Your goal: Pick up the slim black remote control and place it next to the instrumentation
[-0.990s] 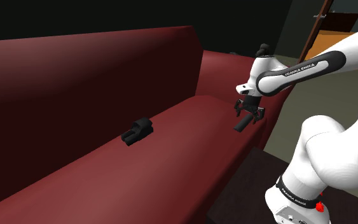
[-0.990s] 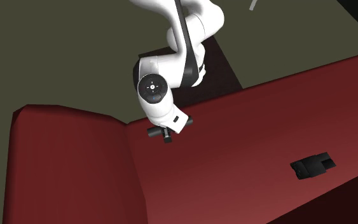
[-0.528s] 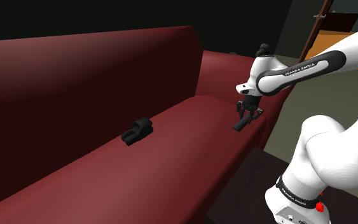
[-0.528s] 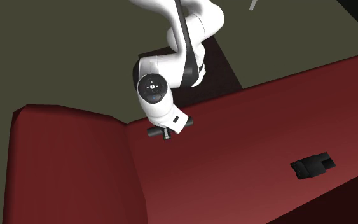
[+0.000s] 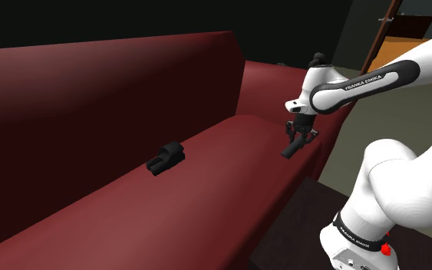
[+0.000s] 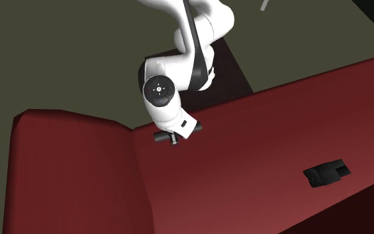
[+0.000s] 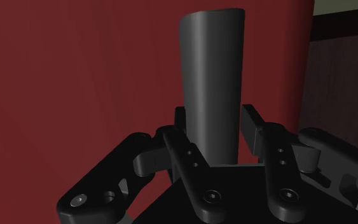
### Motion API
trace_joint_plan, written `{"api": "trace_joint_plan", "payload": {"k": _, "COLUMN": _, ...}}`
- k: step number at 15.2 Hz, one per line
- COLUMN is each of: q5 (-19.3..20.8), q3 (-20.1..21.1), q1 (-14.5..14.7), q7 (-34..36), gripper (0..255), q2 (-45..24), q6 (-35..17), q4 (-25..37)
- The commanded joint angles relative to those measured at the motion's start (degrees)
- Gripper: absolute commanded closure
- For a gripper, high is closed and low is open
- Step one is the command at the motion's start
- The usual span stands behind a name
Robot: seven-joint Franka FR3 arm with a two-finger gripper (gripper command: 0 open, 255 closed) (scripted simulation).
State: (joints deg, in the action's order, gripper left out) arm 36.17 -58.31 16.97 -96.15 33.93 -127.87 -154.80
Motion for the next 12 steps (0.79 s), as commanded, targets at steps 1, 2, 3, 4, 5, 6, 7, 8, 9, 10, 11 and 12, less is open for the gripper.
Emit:
{"api": "trace_joint_plan", "payload": {"k": 1, "q5": -0.32, "q3": 1.23, "q1": -0.58, "q7": 0.01, "gripper": 255, "q2": 1.19, "q6": 1.88, "q4": 0.54}}
{"api": "trace_joint_plan", "payload": {"k": 2, "q5": -0.52, "q3": 1.93, "q1": -0.88, "q7": 0.03, "gripper": 255, "q2": 1.87, "q6": 2.93, "q4": 0.87}}
{"api": "trace_joint_plan", "payload": {"k": 3, "q5": -0.73, "q3": 2.62, "q1": -1.16, "q7": 0.04, "gripper": 255, "q2": 2.52, "q6": 3.96, "q4": 1.20}}
{"api": "trace_joint_plan", "payload": {"k": 4, "q5": -0.96, "q3": 3.28, "q1": -1.41, "q7": 0.04, "gripper": 255, "q2": 3.14, "q6": 4.98, "q4": 1.56}}
{"api": "trace_joint_plan", "payload": {"k": 5, "q5": -1.19, "q3": 3.93, "q1": -1.64, "q7": 0.04, "gripper": 255, "q2": 3.73, "q6": 5.97, "q4": 1.92}}
{"api": "trace_joint_plan", "payload": {"k": 6, "q5": -1.44, "q3": 4.56, "q1": -1.84, "q7": 0.03, "gripper": 255, "q2": 4.30, "q6": 6.96, "q4": 2.30}}
{"api": "trace_joint_plan", "payload": {"k": 7, "q5": -1.69, "q3": 5.18, "q1": -2.03, "q7": 0.02, "gripper": 255, "q2": 4.84, "q6": 7.93, "q4": 2.69}}
{"api": "trace_joint_plan", "payload": {"k": 8, "q5": -1.95, "q3": 5.78, "q1": -2.20, "q7": 0.00, "gripper": 255, "q2": 5.35, "q6": 8.88, "q4": 3.09}}
{"api": "trace_joint_plan", "payload": {"k": 9, "q5": -2.22, "q3": 6.37, "q1": -2.34, "q7": -0.02, "gripper": 255, "q2": 5.84, "q6": 9.83, "q4": 3.50}}
{"api": "trace_joint_plan", "payload": {"k": 10, "q5": -2.49, "q3": 6.94, "q1": -2.48, "q7": -0.04, "gripper": 255, "q2": 6.30, "q6": 10.76, "q4": 3.93}}
{"api": "trace_joint_plan", "payload": {"k": 11, "q5": -2.77, "q3": 7.50, "q1": -2.59, "q7": -0.07, "gripper": 255, "q2": 6.75, "q6": 11.67, "q4": 4.37}}
{"api": "trace_joint_plan", "payload": {"k": 12, "q5": -3.05, "q3": 8.05, "q1": -2.70, "q7": -0.09, "gripper": 255, "q2": 7.16, "q6": 12.58, "q4": 4.82}}
